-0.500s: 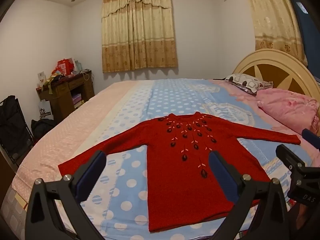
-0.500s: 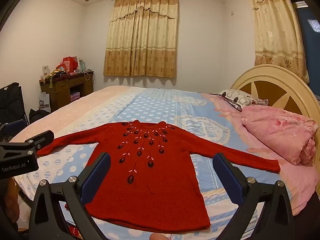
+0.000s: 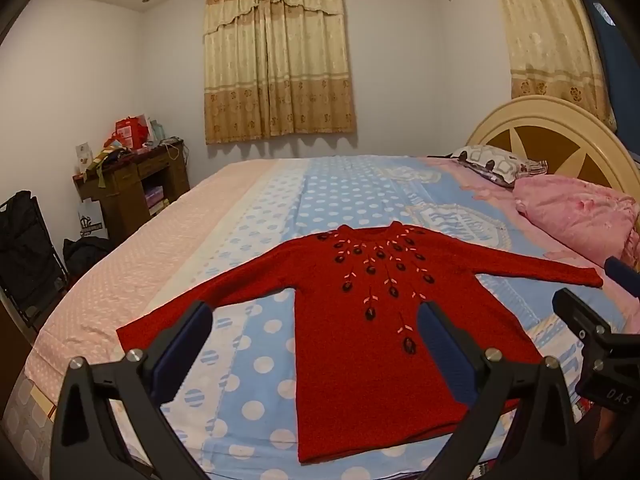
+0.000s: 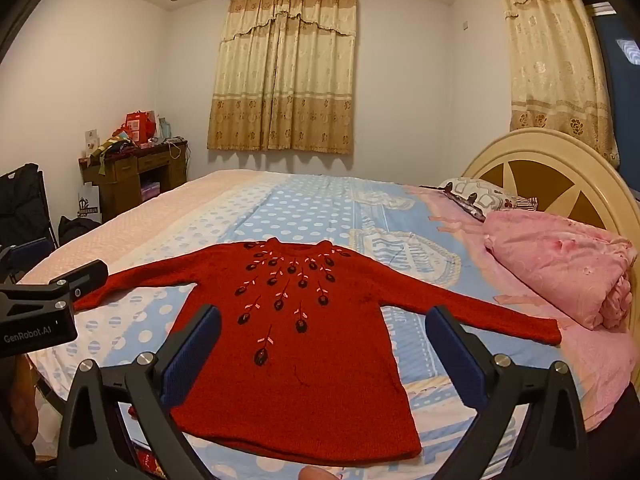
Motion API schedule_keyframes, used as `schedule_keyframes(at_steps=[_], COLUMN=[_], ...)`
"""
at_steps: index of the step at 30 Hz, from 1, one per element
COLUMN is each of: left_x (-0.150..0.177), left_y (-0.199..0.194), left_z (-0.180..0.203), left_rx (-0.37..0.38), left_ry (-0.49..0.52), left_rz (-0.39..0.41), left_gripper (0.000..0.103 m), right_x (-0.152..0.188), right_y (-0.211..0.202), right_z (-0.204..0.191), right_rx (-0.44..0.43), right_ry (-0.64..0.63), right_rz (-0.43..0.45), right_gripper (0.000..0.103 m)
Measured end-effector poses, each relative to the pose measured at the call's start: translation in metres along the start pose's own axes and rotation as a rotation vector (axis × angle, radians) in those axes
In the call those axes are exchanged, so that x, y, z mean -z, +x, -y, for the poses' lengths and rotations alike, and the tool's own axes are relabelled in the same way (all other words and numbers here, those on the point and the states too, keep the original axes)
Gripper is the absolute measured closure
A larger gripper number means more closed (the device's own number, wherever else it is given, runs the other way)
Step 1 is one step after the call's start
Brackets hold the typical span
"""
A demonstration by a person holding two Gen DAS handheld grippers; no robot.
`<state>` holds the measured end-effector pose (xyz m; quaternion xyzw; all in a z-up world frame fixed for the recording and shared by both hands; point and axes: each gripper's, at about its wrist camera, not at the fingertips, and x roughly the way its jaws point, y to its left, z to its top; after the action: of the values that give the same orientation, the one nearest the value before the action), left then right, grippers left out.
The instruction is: Fold small clothes
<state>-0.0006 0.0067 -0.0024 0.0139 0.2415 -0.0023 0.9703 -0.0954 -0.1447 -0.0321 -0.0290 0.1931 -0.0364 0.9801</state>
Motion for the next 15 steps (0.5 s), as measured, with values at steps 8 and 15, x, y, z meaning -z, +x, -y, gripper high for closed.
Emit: schedule_keyframes(at_steps=[8, 15], left_x=[0.0023, 0.0016], left_y=[0.0046, 0.0059], left_z=[0.0009, 0.0000], left_rx=[-0.012, -0.018], left_ry=[0.005, 0.003], left_rz=[0.002, -0.001], left_gripper=[0.000, 0.000], right_x=[0.0013, 0.0068], right_y=[0.0016, 0.0070], right_z=[0.0027, 0.0063], right_rx=[0.009, 0.009], right_ry=[0.005, 0.005], right_rz=[0.001, -0.007], right_gripper=[0.001, 0.001])
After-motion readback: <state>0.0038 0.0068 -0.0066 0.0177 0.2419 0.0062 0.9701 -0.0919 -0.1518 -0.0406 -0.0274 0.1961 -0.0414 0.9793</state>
